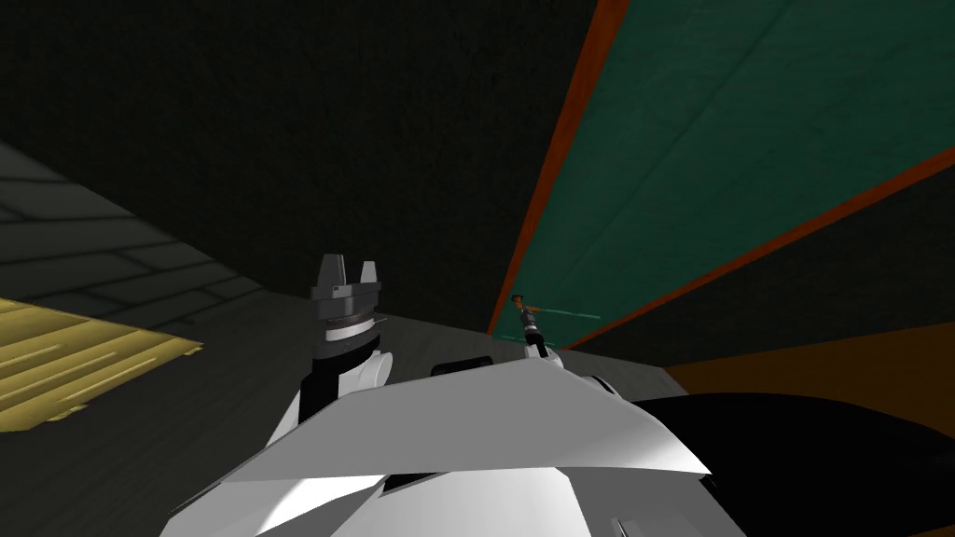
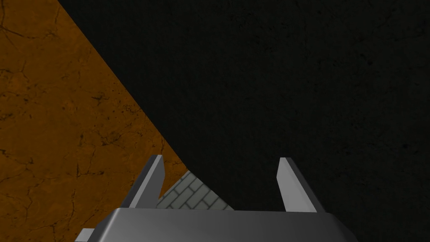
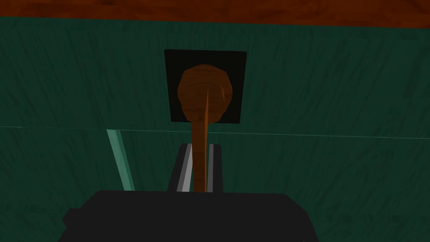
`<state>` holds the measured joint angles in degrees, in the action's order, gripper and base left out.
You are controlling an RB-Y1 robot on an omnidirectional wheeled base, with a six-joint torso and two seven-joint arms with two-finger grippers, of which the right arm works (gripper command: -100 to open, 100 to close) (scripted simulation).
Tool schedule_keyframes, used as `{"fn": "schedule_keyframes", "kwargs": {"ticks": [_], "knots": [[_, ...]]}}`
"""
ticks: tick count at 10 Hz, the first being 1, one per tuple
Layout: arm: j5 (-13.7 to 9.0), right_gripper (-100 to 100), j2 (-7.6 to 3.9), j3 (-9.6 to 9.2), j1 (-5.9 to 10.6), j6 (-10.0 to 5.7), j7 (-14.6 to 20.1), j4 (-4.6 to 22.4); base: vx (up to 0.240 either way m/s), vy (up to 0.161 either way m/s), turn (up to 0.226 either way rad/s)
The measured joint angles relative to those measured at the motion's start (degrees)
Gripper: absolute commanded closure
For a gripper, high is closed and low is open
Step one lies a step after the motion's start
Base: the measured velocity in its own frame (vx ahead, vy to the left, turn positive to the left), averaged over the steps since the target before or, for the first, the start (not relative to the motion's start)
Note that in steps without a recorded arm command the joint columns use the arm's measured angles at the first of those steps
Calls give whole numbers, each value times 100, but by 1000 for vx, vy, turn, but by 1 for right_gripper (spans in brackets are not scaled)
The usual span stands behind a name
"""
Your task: Pull the door open
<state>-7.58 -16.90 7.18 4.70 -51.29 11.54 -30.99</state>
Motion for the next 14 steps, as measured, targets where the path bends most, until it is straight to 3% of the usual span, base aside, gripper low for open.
{"fn": "schedule_keyframes", "kwargs": {"ticks": [6, 8, 14], "knots": [[219, 100, -241, -344, -172, -202, 422, -7, -198, -42, 105], [253, 100, -272, -401, -212, -240, 479, 17, -181, -51, 112], [490, 100, -560, -786, -498, -745, 955, 34, -214, -60, 91]]}}
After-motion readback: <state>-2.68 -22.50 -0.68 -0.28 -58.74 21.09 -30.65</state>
